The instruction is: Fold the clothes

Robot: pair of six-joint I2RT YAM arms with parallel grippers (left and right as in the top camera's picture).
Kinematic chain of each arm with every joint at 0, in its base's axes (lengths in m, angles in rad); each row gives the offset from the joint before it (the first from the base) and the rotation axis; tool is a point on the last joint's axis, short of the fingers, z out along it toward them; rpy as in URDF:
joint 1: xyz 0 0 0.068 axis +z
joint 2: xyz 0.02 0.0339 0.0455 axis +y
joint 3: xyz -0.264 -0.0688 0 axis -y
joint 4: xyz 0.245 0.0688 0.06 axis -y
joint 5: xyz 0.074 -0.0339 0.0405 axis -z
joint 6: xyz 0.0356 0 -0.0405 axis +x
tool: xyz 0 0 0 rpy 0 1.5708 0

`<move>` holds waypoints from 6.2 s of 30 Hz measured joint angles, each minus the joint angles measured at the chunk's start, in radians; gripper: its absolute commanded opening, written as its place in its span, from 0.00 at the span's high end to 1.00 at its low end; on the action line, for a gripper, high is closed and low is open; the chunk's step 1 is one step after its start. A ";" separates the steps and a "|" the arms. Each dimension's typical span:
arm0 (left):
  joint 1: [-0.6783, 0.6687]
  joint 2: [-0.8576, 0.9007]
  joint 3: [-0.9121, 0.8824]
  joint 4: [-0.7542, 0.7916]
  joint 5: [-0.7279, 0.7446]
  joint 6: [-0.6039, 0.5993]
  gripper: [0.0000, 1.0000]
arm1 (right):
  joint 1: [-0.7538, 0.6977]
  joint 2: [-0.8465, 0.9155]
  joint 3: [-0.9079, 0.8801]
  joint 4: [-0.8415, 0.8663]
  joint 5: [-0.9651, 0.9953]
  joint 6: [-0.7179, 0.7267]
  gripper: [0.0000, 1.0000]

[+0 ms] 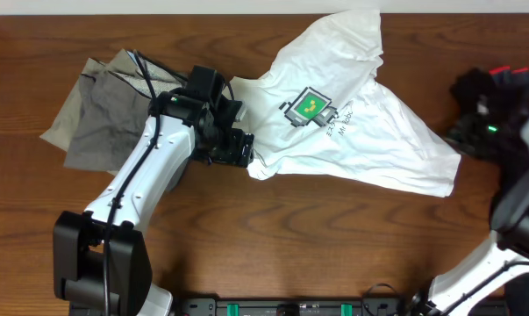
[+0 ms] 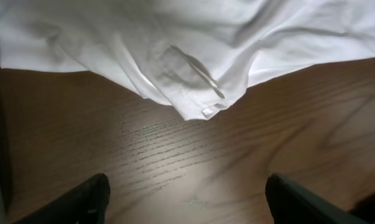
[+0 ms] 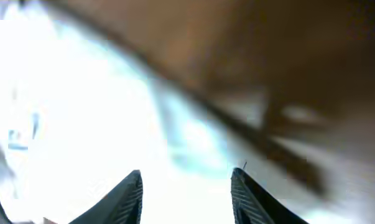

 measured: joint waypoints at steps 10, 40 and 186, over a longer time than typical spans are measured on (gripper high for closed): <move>0.000 0.000 0.000 0.000 0.000 0.000 0.18 | 0.266 0.000 0.001 0.054 0.314 0.000 0.53; 0.000 0.000 0.000 0.000 0.000 -0.004 0.18 | 0.208 -0.197 0.113 0.324 0.636 0.092 0.46; -0.192 -0.378 0.233 0.005 -0.741 -0.130 0.94 | 0.878 -0.297 -0.325 -0.035 0.217 0.161 0.39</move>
